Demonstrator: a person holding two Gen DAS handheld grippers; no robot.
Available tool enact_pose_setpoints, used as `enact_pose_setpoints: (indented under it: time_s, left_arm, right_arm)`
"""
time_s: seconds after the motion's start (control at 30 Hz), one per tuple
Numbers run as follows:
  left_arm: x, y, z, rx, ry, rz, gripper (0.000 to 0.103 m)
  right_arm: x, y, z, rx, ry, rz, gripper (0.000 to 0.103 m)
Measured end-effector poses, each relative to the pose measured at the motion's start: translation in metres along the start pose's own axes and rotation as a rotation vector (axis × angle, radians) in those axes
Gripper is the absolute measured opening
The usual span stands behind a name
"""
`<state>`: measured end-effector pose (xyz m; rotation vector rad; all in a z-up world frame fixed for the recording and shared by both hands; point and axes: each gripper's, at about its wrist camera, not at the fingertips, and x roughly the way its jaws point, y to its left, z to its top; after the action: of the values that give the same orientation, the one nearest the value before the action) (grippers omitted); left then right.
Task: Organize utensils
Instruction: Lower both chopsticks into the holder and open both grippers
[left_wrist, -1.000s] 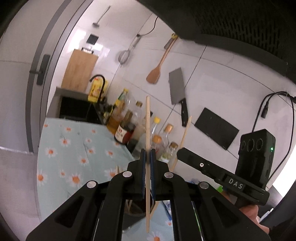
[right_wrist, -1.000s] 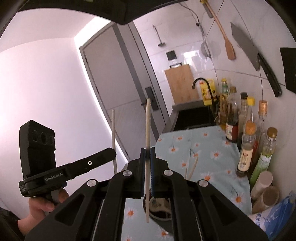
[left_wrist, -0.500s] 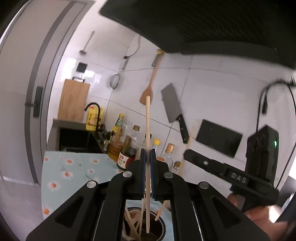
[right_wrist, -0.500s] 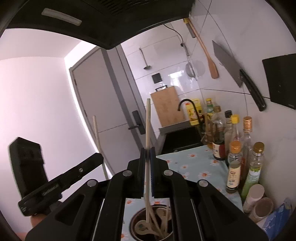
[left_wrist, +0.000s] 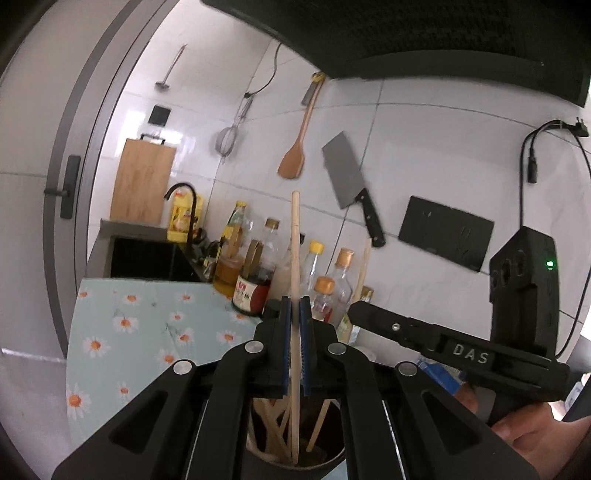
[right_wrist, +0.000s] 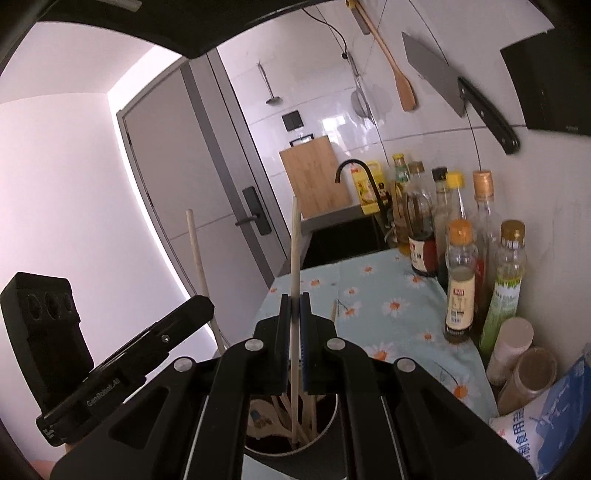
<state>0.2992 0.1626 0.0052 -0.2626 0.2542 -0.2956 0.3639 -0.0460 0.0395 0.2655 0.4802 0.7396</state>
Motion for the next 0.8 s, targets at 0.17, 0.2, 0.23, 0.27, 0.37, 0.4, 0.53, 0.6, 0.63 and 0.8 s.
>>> enact_pose_setpoints:
  time_s: [0.17,0.2,0.23,0.27,0.37,0.4,0.53,0.6,0.63,0.8]
  left_arm:
    - [-0.003,0.007,-0.012,-0.048,0.006,-0.021,0.004]
    - [-0.004,0.007,-0.013,-0.051,0.004,-0.019,0.004]
    - [-0.004,0.007,-0.014,-0.051,0.007,-0.018,0.004]
    - [-0.005,0.007,-0.015,-0.053,0.012,-0.019,0.004]
    - [-0.008,0.008,-0.016,-0.064,0.018,-0.012,0.005]
    - [-0.010,0.009,-0.016,-0.075,0.025,-0.015,0.005]
    - [-0.016,0.010,-0.015,-0.083,0.021,0.000,0.014]
    - [-0.021,0.010,-0.014,-0.094,0.010,0.005,0.018]
    - [-0.023,0.009,-0.014,-0.096,0.012,0.004,0.018]
    - [-0.037,0.001,-0.012,-0.086,0.010,0.013,0.018]
  right_arm:
    - [0.006,0.007,-0.011,-0.031,0.022,-0.028,0.006]
    - [0.007,0.009,-0.013,-0.037,0.028,-0.026,0.006]
    - [0.007,0.009,-0.014,-0.038,0.031,-0.027,0.006]
    - [0.007,0.009,-0.014,-0.032,0.033,-0.030,0.006]
    - [0.004,0.008,-0.014,-0.015,0.035,-0.030,0.019]
    - [0.002,0.008,-0.013,-0.002,0.034,-0.034,0.026]
    - [-0.006,0.012,-0.011,-0.003,0.020,-0.052,0.035]
    - [-0.010,0.014,-0.010,-0.008,0.014,-0.051,0.035]
    - [-0.014,0.016,-0.010,-0.012,0.011,-0.053,0.035]
    - [-0.031,0.020,-0.010,-0.032,0.017,-0.059,0.035]
